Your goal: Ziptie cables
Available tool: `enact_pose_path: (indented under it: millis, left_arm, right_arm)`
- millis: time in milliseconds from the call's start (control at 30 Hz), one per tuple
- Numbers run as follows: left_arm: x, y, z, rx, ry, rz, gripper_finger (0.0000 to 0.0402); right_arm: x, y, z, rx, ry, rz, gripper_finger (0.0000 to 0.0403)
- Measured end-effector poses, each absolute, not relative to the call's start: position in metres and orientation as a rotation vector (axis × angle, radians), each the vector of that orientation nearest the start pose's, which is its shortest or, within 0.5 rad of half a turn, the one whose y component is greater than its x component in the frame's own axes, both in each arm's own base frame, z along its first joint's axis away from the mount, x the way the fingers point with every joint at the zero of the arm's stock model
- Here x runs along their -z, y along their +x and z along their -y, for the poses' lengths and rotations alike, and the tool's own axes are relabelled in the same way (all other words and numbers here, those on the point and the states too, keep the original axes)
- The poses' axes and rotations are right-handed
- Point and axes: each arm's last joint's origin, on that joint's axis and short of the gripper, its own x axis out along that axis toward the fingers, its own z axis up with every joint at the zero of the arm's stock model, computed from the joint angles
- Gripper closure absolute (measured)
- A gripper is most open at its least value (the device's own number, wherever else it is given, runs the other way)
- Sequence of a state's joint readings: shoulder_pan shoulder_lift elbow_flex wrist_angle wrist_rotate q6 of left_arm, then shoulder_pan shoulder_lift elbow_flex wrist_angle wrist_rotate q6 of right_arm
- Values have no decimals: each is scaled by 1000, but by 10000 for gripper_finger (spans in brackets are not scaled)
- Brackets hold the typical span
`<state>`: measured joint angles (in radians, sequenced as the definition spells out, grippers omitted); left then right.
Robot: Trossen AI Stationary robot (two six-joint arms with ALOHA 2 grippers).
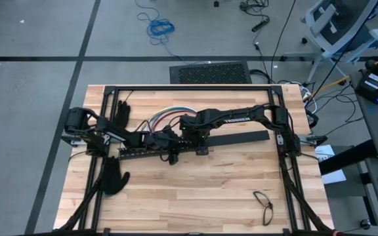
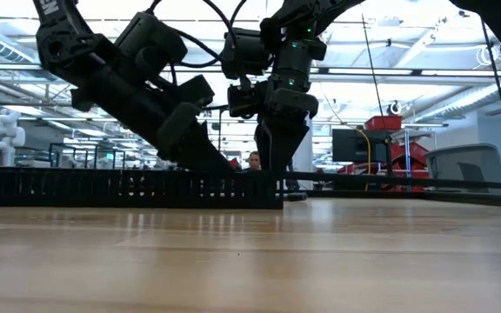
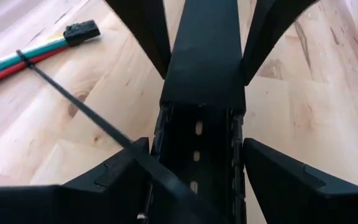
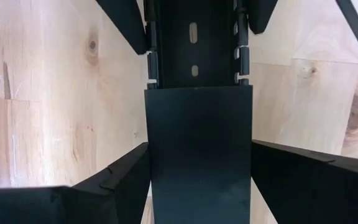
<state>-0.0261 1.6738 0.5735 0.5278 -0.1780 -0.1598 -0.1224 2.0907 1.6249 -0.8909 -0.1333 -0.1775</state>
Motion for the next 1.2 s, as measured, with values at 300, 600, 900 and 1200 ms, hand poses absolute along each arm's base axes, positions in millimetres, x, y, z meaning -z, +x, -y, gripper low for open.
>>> enact_pose_path:
  millis: [300,600,900,1200]
  left_arm:
    - [-122,294,2,-212,-52,-547,147]
    - [-117,296,-3,-228,-88,-544,147]
    - [-117,296,-3,-218,-86,-546,147]
    - [-118,297,-3,-208,-89,-526,147]
  right_arm:
    - [-182,415,48,-124,23,-1334,158]
    - [-182,415,48,-123,23,-1333,158]
    - [-182,416,48,-132,14,-1319,158]
    - [-183,418,47,-153,18,-1301,158]
